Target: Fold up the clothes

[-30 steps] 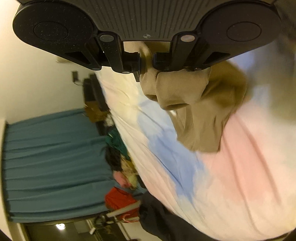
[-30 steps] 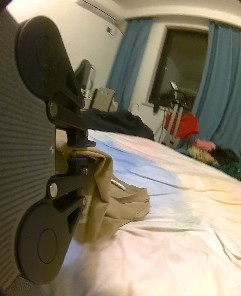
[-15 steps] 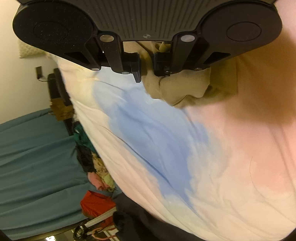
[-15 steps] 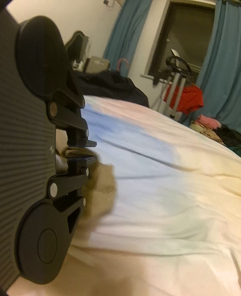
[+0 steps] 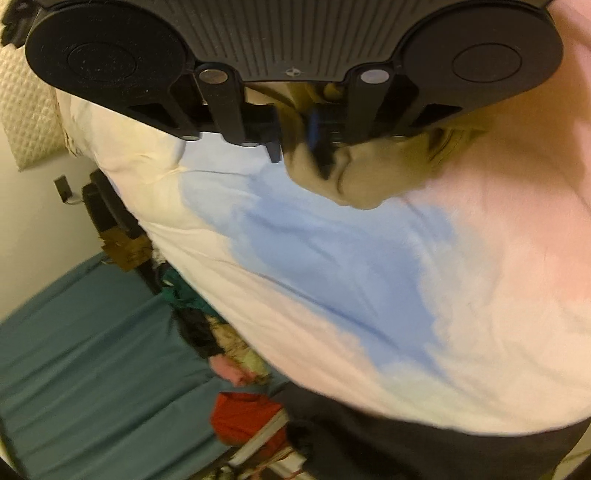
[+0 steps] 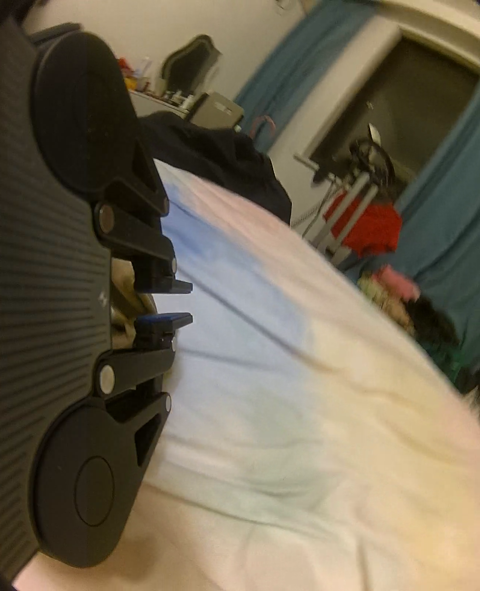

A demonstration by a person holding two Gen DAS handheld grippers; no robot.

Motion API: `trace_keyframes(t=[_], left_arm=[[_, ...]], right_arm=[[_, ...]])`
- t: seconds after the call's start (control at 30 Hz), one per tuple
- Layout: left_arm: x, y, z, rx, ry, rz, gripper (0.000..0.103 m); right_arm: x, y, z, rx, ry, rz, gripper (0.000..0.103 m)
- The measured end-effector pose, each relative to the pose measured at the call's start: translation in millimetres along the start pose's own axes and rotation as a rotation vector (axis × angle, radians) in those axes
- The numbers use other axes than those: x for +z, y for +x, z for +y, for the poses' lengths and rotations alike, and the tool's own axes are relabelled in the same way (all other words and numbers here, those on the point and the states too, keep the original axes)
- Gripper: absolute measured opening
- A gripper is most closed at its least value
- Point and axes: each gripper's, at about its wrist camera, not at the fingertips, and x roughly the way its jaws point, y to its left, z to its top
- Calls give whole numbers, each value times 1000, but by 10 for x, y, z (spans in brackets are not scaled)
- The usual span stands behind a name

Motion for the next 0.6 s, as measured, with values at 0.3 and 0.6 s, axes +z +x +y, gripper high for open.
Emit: trace_keyframes(t=[0.3, 0.6], left_arm=[[49, 63, -169, -39, 202, -26, 39], [-130, -596, -280, -12, 319, -67, 84]], right_arm=[[-243, -227, 335, 36, -147, 15, 15], [-367, -467, 643, 37, -330, -97, 103]])
